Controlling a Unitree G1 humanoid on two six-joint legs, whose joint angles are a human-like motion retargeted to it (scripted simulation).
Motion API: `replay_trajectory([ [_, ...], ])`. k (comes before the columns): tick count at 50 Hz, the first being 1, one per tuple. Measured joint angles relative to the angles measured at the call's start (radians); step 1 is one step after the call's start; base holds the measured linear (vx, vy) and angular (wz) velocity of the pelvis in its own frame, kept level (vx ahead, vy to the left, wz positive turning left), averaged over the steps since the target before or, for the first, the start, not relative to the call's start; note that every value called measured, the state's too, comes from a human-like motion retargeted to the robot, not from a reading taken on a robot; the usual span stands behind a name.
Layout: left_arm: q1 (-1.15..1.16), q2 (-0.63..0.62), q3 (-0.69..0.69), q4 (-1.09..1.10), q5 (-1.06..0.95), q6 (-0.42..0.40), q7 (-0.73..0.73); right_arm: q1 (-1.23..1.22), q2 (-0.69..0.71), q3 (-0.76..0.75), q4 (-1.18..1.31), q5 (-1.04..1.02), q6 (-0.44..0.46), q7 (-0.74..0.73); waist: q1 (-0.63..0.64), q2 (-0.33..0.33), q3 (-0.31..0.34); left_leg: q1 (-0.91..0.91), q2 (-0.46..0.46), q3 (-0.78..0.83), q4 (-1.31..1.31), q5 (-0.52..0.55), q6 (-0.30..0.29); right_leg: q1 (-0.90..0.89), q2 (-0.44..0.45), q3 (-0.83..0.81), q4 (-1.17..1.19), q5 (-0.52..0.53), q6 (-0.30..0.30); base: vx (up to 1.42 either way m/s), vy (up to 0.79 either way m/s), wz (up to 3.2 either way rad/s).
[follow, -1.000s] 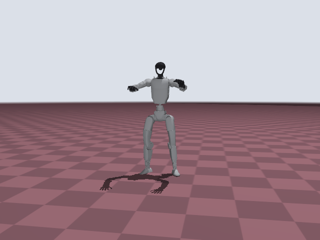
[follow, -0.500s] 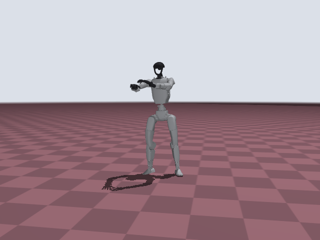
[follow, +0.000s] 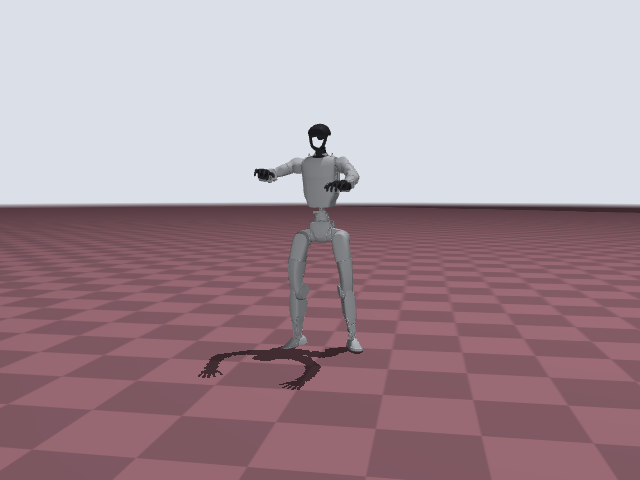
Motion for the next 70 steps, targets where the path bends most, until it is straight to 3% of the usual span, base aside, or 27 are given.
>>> replay_trajectory([
  [15, 0.105, 0.269, 0.09, 0.042, 0.055, 0.012, 0.003, 0.077, -0.018, -0.046, 0.05, -0.001, -0.001, 0.011, 0.107, -0.045, 0.001, 0.002, -0.006, -0.013, -0.004, -0.013, -0.005, 0.008, -0.007, -0.016, 0.003, 0.008, 0.0, 0.0, 0.0, 0.0],
  [33, 0.151, 0.403, 0.131, 0.066, 0.102, 0.0, 0.018, 0.106, -0.038, -0.072, 0.037, 0.015, -0.014, 0.011, 0.161, -0.056, -0.009, 0.0, -0.009, -0.028, 0.002, -0.021, -0.011, 0.018, -0.015, -0.033, 0.009, 0.007, -0.004, 0.0, 0.0, 0.0],
  [37, 0.149, 0.412, 0.152, -0.022, 0.091, -0.026, 0.021, 0.109, -0.039, -0.085, 0.028, 0.022, -0.015, 0.013, 0.164, -0.051, -0.014, 0.002, -0.008, -0.028, 0.004, -0.022, -0.012, 0.019, -0.016, -0.034, 0.012, 0.005, -0.001, 0.0, 0.0, 0.0],
  [42, 0.114, 0.409, 0.157, -0.288, 0.055, -0.069, 0.018, 0.101, -0.017, -0.107, 0.038, 0.009, -0.007, 0.007, 0.166, -0.043, -0.014, 0.008, -0.009, -0.032, 0.004, -0.023, -0.011, 0.027, -0.018, -0.038, 0.016, 0.002, 0.001, 0.0, 0.0, 0.0],
  [49, -0.029, 0.31, 0.037, -0.704, -0.022, -0.134, -0.057, 0.044, 0.027, -0.077, 0.047, -0.036, 0.01, 0.07, 0.145, -0.025, -0.024, 0.01, -0.013, -0.046, 0.005, -0.021, -0.009, 0.037, -0.024, -0.049, 0.02, -0.004, -0.004, 0.0, 0.0, 0.0],
  [54, -0.146, 0.155, -0.066, -0.84, -0.021, -0.147, -0.08, 0.0, 0.086, -0.046, 0.06, -0.061, 0.021, 0.074, 0.11, -0.013, -0.03, 0.01, -0.017, -0.052, 0.006, -0.021, -0.005, 0.042, -0.028, -0.052, 0.022, -0.009, -0.007, 0.0, 0.0, 0.0],
  [63, -0.266, -0.157, -0.19, -0.722, 0.071, -0.136, -0.033, -0.086, 0.212, 0.011, 0.135, -0.111, 0.028, 0.018, 0.035, 0.002, -0.017, 0.012, -0.02, -0.044, 0.007, -0.019, 0.003, 0.037, -0.03, -0.037, 0.018, -0.011, -0.009, 0.0, 0.0, 0.0],
  [70, -0.253, -0.269, -0.19, -0.549, 0.138, -0.104, 0.026, -0.109, 0.259, 0.024, 0.147, -0.083, 0.021, -0.001, -0.001, 0.011, -0.013, 0.016, -0.017, -0.02, 0.006, -0.02, 0.006, 0.025, -0.023, -0.013, 0.013, -0.009, -0.005, -0.01, -0.01, -0.13],
])
